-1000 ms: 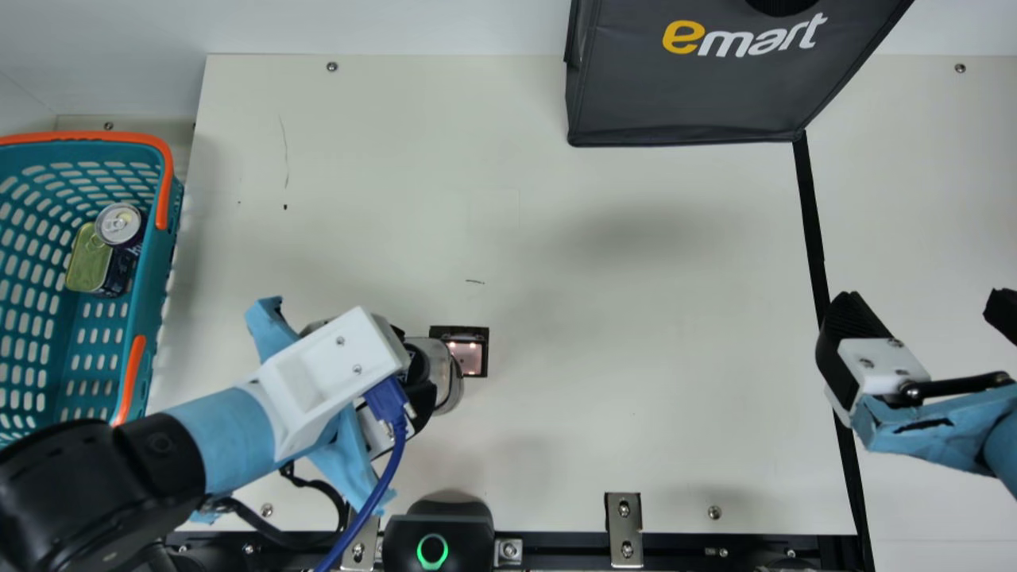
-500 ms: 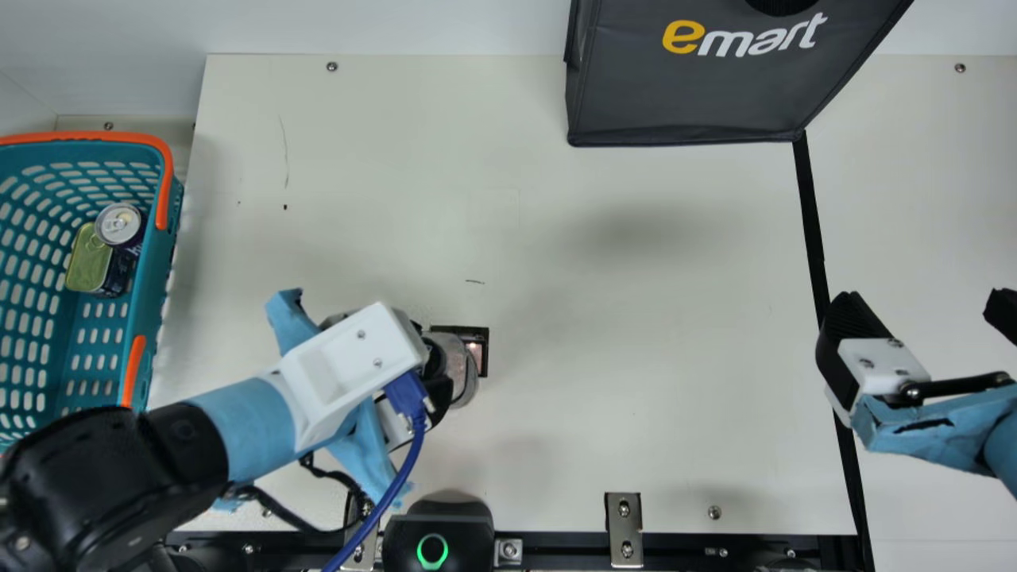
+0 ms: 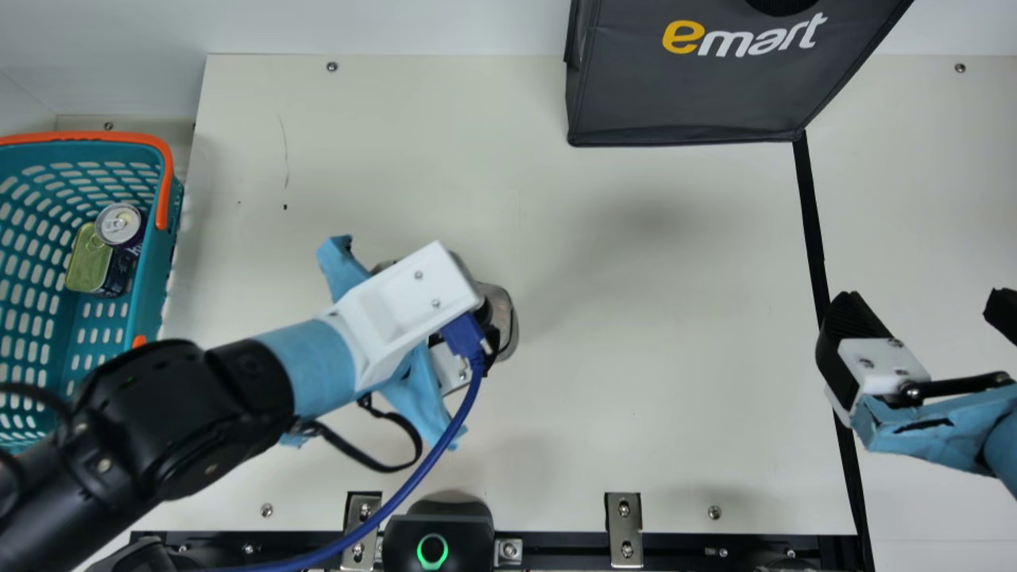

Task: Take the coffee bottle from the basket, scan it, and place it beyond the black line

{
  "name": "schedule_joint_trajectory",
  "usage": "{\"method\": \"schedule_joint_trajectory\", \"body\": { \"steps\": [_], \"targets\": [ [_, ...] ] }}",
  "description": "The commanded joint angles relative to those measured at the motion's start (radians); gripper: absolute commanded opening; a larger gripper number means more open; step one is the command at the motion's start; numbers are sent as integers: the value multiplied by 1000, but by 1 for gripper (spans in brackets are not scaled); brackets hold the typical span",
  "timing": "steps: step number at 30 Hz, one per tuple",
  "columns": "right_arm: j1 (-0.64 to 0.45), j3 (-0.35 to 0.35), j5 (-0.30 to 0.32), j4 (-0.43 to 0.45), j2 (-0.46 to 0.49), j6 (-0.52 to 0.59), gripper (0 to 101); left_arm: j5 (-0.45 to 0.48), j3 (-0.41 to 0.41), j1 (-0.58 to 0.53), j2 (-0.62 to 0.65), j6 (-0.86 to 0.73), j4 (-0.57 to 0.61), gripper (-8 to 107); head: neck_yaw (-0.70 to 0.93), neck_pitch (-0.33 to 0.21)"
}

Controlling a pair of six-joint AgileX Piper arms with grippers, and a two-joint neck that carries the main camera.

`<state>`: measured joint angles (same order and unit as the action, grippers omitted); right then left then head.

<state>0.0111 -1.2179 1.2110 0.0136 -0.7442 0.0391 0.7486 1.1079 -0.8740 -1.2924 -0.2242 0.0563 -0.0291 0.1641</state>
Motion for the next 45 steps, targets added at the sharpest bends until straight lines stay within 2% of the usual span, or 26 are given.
{"method": "schedule_joint_trajectory", "body": {
  "steps": [1,22,45],
  "targets": [
    [0,0,0,0,0,0,91,-8,14,5,-24,-8,4,10,2,-26],
    [0,0,0,0,0,0,91,-75,123,24,-213,-62,17,10,2,-26],
    [0,0,0,0,0,0,91,-128,236,33,-359,-107,41,10,2,-26]
  ]
}}
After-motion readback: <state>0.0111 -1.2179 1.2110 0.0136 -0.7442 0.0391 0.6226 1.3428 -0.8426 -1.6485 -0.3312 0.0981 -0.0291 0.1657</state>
